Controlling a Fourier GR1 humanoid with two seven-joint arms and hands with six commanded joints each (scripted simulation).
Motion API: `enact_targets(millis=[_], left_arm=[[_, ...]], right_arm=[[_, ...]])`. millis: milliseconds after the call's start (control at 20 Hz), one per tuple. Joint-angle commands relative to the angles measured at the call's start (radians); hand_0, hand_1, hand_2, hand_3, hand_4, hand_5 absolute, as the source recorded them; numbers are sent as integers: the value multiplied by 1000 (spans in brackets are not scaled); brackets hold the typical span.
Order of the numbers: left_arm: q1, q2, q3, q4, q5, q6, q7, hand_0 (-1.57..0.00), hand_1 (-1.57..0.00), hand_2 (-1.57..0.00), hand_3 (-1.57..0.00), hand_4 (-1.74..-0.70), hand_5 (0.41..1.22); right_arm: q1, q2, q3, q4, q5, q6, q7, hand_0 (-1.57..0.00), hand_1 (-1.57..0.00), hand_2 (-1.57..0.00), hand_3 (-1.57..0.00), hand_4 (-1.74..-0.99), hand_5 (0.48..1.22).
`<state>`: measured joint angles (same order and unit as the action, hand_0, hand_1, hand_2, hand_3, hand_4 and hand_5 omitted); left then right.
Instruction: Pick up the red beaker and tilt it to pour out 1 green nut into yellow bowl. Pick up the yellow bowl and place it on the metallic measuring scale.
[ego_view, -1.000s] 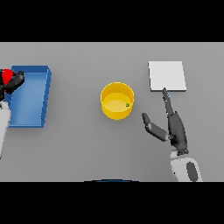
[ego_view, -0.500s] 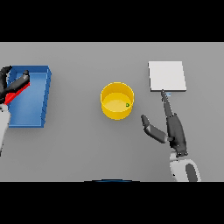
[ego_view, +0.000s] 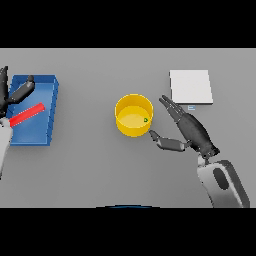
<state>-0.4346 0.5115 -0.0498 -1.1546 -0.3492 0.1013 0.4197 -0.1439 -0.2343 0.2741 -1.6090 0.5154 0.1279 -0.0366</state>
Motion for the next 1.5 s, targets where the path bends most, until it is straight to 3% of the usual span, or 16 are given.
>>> enact_targets(millis=[0, 150, 500, 950, 1450], left_arm=[[-3, -4, -3, -8, -2, 3, 7, -21, -17, -17, -16, -740, 668], [0, 2, -11, -8, -17, 6, 26, -10, -8, -8, -8, -733, 680], [-5, 3, -14, 0, -17, 0, 35, -1, -1, -1, -1, -744, 702], [-2, 20, -4, -2, -8, -10, 15, 1, 1, 1, 1, -738, 698], [13, 27, 8, -11, 4, -9, 9, 1, 1, 1, 1, -746, 698]], right_arm=[[-28, -33, 24, 9, 38, 20, -18, 1, 1, 1, 1, -1122, 674], [-138, -96, 85, 60, 119, 93, -19, 1, 1, 1, 1, -1192, 677], [-369, -178, 253, 218, 290, 213, -114, 1, 1, 1, 1, -1223, 703], [-510, -116, 375, 394, 353, 299, -174, 1, 1, 1, 1, -1238, 727], [-604, -62, 423, 537, 386, 355, -152, 1, 1, 1, -2, -1270, 740]])
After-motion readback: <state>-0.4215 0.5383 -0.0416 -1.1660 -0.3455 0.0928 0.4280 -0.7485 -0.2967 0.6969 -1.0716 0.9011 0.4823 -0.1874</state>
